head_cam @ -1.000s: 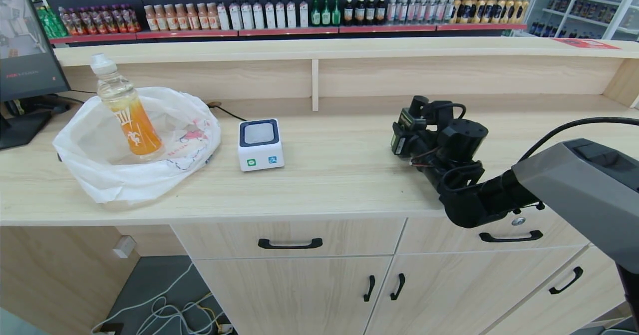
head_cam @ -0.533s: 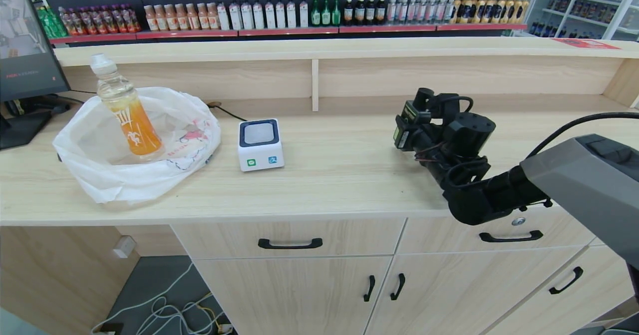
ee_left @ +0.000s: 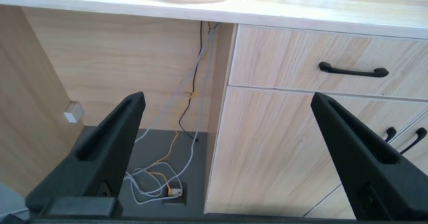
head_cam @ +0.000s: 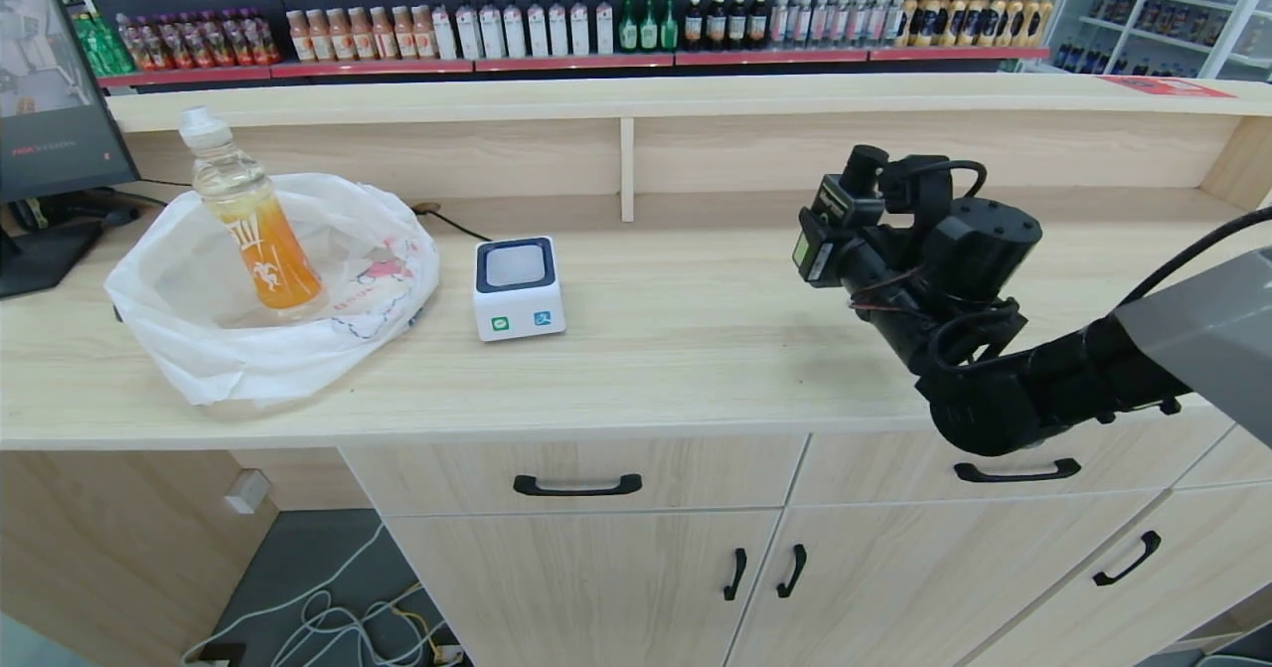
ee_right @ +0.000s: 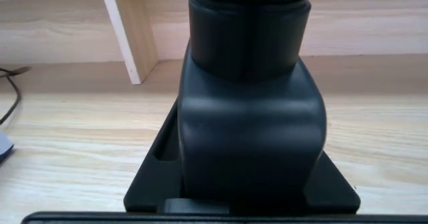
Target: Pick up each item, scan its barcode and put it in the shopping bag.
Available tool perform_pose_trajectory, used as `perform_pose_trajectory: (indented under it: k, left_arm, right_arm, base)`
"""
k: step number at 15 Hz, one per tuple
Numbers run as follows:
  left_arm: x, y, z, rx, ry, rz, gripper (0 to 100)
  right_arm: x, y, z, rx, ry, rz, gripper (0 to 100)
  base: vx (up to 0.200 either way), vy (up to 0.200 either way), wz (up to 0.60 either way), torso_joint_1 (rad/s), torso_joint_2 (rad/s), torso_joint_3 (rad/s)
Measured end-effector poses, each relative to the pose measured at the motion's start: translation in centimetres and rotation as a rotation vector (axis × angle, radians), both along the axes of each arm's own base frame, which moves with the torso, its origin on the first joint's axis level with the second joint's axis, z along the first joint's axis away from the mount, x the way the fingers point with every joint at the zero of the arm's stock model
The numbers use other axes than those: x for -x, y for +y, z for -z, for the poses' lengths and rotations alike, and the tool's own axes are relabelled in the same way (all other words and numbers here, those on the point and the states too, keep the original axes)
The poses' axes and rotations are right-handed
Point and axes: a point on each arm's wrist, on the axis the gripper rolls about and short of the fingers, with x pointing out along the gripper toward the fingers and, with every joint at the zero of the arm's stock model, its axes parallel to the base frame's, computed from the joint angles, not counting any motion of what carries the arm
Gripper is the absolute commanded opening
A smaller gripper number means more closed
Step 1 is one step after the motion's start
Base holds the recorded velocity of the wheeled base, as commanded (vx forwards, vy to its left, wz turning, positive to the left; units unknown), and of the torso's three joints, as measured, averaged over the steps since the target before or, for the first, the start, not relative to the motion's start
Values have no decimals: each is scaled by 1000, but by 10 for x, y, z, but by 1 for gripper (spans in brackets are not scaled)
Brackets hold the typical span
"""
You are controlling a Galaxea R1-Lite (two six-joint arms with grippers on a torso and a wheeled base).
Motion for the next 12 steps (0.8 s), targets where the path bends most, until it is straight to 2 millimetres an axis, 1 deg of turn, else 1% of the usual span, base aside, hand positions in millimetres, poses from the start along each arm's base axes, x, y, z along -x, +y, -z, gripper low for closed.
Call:
perform_pose_trajectory:
  k: [3, 5, 8, 12]
  left_arm:
    - [0, 0, 0, 0, 0, 0, 100]
    - [0, 0, 0, 0, 0, 0, 100]
    - [0, 0, 0, 0, 0, 0, 100]
    - [0, 0, 0, 0, 0, 0, 100]
  right_arm:
    - [35, -3, 6, 15, -6, -20, 0]
    - [65, -5, 16, 24, 11, -43, 0]
    - [106, -9, 24, 12, 1, -85, 0]
    - [150, 0, 24, 13, 30, -185, 0]
  base:
    - [0, 0, 0, 0, 0, 0]
    - [0, 0, 0, 0, 0, 0]
    - [0, 0, 0, 0, 0, 0]
    - [0, 0, 0, 0, 0, 0]
